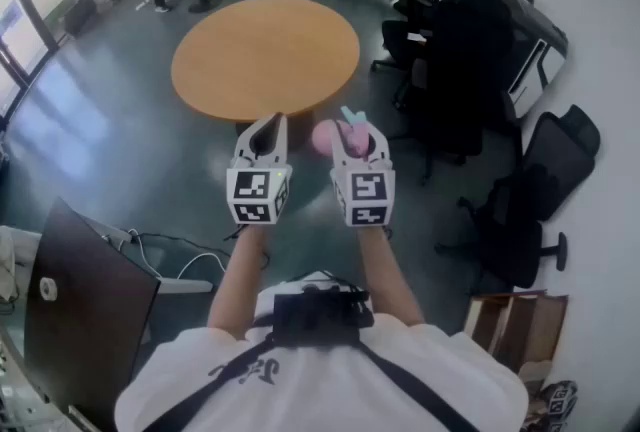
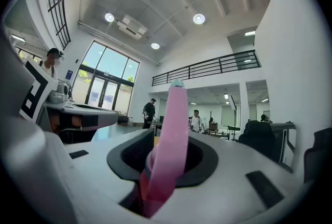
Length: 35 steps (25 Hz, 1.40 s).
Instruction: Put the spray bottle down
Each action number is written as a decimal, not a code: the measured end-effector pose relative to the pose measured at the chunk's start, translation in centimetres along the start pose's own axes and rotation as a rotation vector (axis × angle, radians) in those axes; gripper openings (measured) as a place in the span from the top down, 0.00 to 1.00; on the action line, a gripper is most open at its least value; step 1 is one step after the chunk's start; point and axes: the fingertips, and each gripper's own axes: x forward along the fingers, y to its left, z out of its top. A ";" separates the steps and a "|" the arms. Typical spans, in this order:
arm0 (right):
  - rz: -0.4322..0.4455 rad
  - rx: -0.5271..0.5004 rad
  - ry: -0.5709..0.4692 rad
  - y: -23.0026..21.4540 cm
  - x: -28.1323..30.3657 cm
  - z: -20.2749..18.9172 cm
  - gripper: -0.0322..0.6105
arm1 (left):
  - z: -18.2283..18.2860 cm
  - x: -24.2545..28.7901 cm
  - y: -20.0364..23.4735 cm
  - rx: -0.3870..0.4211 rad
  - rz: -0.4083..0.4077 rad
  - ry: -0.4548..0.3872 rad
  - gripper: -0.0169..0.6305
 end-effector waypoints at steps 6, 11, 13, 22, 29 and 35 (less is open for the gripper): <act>0.009 0.002 0.004 1.7 0.3 -0.3 0.75 | -0.7 -0.8 1.2 -0.014 0.003 0.003 0.95; -0.002 0.015 -0.003 3.1 1.0 -0.1 0.75 | -0.5 -1.4 2.5 -0.022 -0.005 -0.011 0.95; -0.005 0.019 -0.002 4.1 1.4 -0.1 0.75 | -0.6 -1.8 3.4 -0.027 -0.003 -0.018 0.95; -0.020 0.013 0.008 7.9 2.7 -0.7 0.74 | -1.8 -3.2 7.3 -0.070 -0.007 -0.037 0.95; 0.004 -0.015 0.006 8.4 6.7 -1.6 0.74 | -3.0 -1.1 9.5 -0.072 -0.010 -0.022 0.95; 0.050 -0.020 -0.005 6.2 13.5 -2.1 0.74 | -3.2 4.8 11.3 -0.028 0.030 -0.030 0.95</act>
